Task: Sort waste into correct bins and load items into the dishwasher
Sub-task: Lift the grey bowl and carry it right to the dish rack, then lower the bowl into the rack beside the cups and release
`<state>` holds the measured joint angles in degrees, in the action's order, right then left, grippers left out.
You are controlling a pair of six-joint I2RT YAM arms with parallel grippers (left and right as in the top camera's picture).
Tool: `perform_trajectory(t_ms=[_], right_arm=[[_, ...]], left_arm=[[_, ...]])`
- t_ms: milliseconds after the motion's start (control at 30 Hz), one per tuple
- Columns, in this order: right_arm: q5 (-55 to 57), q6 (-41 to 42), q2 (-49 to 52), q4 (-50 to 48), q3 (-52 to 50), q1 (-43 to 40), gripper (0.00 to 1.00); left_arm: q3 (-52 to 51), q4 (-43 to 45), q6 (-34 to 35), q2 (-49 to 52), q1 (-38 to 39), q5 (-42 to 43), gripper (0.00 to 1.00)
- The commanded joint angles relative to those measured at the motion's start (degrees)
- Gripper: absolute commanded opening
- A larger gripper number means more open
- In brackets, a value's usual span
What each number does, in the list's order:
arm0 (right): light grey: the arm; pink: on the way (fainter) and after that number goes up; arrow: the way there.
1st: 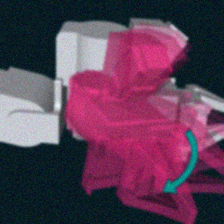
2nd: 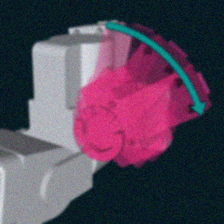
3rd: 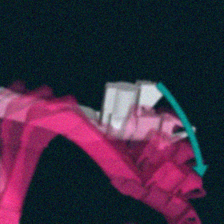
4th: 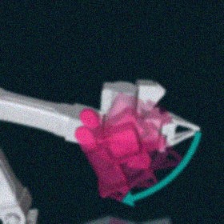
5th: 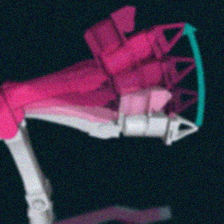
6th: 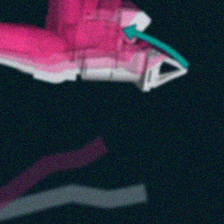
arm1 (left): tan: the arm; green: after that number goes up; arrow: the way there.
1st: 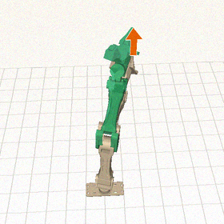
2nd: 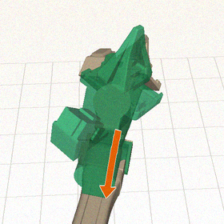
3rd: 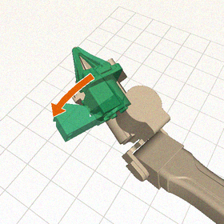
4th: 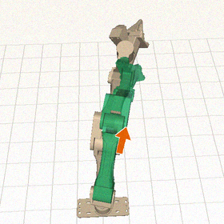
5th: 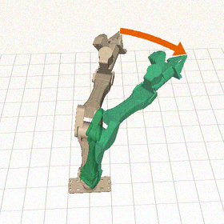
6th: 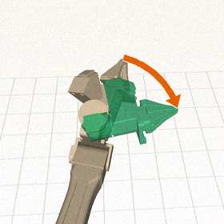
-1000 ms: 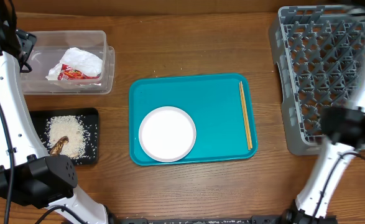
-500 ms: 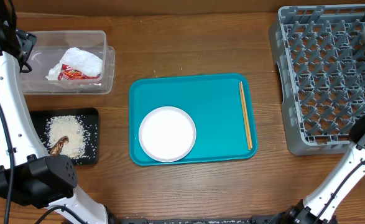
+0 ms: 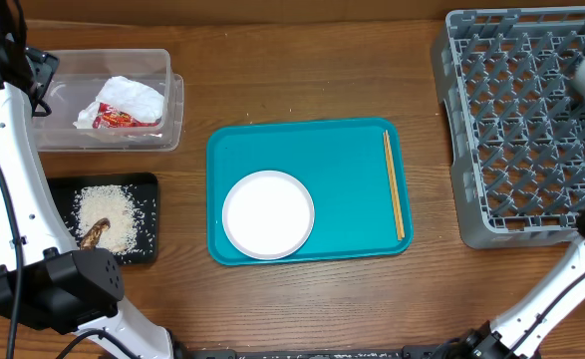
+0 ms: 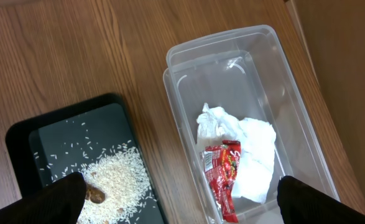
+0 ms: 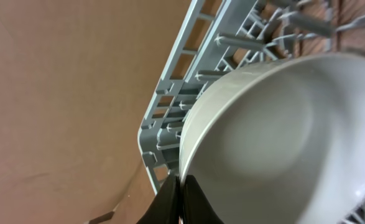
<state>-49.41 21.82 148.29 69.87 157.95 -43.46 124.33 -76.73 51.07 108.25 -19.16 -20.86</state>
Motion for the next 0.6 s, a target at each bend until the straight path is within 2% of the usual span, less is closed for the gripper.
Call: perform_trajectory(t_ms=[0, 267, 567], right_arm=[[-3.02, -4.55, -1.9, 1.53, 0.9, -2.49, 0.04], [-5.9, -8.46, -1.88, 3.52, 0.68, -3.39, 0.04], [-9.18, -8.39, -1.88, 4.68, 0.68, -1.42, 0.04]], left_arm=[[0.22, 0.11, -0.04, 0.22, 0.15, -1.09, 1.0], [0.22, 0.09, -0.04, 0.22, 0.15, -1.09, 1.0], [0.22, 0.09, -0.04, 0.22, 0.15, -1.09, 1.0]])
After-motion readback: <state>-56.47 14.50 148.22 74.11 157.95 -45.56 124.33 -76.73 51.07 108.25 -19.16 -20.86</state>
